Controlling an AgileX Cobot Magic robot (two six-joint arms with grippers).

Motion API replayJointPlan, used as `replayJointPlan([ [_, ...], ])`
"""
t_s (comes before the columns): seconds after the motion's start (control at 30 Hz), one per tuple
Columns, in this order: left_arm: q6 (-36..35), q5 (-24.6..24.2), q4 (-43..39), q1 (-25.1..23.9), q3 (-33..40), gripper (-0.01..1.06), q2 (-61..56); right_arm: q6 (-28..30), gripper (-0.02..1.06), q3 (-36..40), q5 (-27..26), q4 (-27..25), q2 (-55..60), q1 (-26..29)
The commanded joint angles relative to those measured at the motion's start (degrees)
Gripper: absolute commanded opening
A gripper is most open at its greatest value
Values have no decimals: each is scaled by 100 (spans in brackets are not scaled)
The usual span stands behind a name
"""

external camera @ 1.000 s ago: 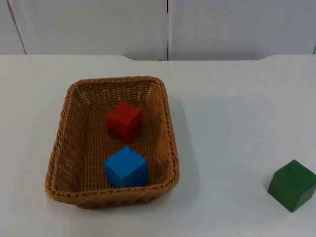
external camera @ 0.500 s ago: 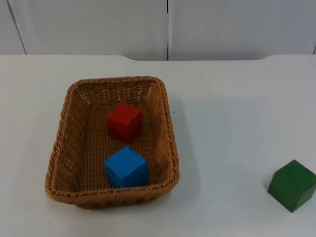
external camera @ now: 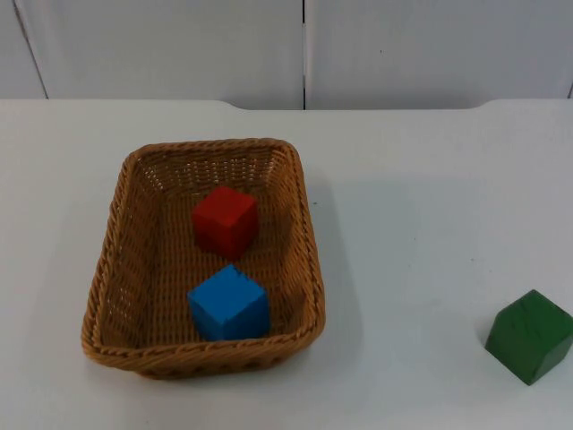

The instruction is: Pick up one cube with each hand and place exactly two cubes into the same basket, leaving the remaining cube outside.

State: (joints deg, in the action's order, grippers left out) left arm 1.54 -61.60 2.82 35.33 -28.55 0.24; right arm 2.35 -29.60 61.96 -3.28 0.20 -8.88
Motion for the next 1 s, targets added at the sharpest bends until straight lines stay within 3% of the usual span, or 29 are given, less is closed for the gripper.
replayJointPlan([
  [0.0,11,2,-9,-3,23,105,-24,-23,105,8,-19,-2,-20,22],
  [0.2,11,2,-22,-106,23,105,-24,-23,105,8,-19,-20,-20,27],
  [0.47,11,2,-22,-1055,23,105,-24,-23,105,8,-19,-20,-20,27],
  [0.6,11,2,-22,-1770,23,105,-24,-23,105,8,-19,-20,-20,27],
  [0.97,11,2,-22,-2796,23,105,-24,-23,105,8,-19,-20,-20,27],
])
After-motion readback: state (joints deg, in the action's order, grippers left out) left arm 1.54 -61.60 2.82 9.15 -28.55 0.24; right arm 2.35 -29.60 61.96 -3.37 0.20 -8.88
